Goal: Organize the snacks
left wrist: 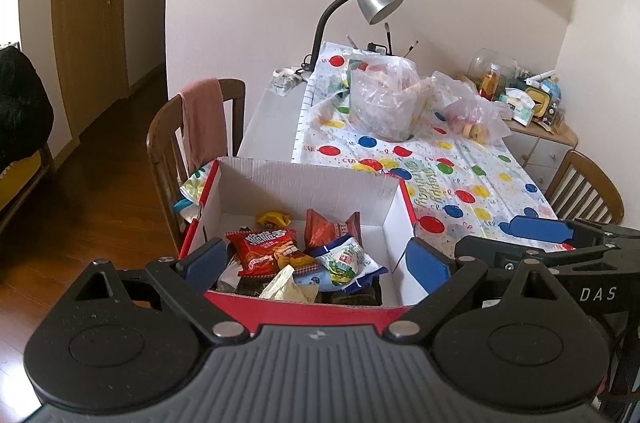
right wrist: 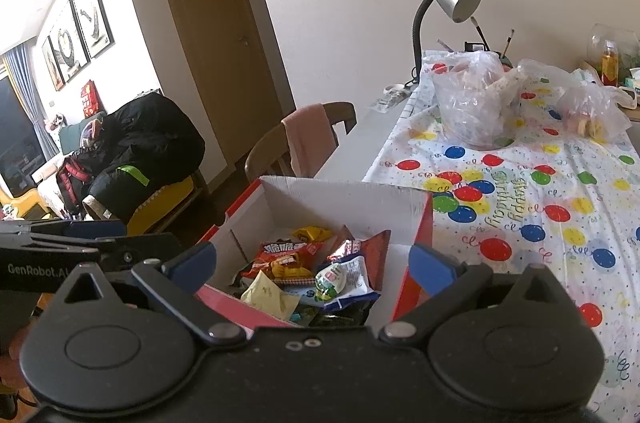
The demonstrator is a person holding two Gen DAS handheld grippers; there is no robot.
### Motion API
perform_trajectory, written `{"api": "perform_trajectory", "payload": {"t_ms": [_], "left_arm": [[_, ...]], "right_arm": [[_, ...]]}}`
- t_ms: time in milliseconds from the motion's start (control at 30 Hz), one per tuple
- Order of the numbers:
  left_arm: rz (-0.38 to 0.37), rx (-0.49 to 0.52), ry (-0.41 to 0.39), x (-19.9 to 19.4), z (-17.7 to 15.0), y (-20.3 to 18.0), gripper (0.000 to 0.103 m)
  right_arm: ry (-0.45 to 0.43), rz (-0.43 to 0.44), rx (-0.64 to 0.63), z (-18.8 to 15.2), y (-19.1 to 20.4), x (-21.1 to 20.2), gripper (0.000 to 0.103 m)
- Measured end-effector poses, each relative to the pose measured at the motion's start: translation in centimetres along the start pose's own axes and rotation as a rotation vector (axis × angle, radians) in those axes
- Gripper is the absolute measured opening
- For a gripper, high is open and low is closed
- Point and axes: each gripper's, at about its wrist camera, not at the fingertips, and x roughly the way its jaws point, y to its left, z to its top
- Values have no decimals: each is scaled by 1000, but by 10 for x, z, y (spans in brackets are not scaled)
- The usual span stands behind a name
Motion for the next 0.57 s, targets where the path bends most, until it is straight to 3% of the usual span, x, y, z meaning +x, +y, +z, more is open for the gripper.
{"api": "perform_trajectory", "payload": {"t_ms": [567], "left_arm": [[-8, -5, 22, 4, -6, -5, 97]], "right_arm": [[20, -5, 15, -6, -4, -1, 103]]}}
